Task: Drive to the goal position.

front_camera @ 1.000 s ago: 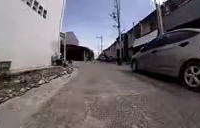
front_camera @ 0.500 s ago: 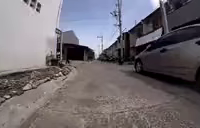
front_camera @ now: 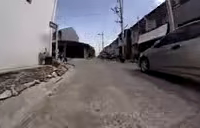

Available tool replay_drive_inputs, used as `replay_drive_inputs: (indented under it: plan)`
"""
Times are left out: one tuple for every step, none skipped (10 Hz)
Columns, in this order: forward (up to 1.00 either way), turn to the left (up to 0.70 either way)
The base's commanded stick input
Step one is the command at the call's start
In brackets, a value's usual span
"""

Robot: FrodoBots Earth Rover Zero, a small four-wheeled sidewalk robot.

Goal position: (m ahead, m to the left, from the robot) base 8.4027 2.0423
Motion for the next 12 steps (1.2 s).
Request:
replay_drive_inputs:
  plan:
    - [1.00, 0.02]
    - [1.00, 0.02]
    - [1.00, 0.02]
    - [1.00, 0.02]
    - [1.00, 0.02]
    - [1.00, 0.02]
    - [1.00, 0.02]
    - [1.00, 0.02]
    - [1.00, 0.02]
    - [1.00, 0.02]
    - [1.00, 0.02]
    - [1.00, 0.02]
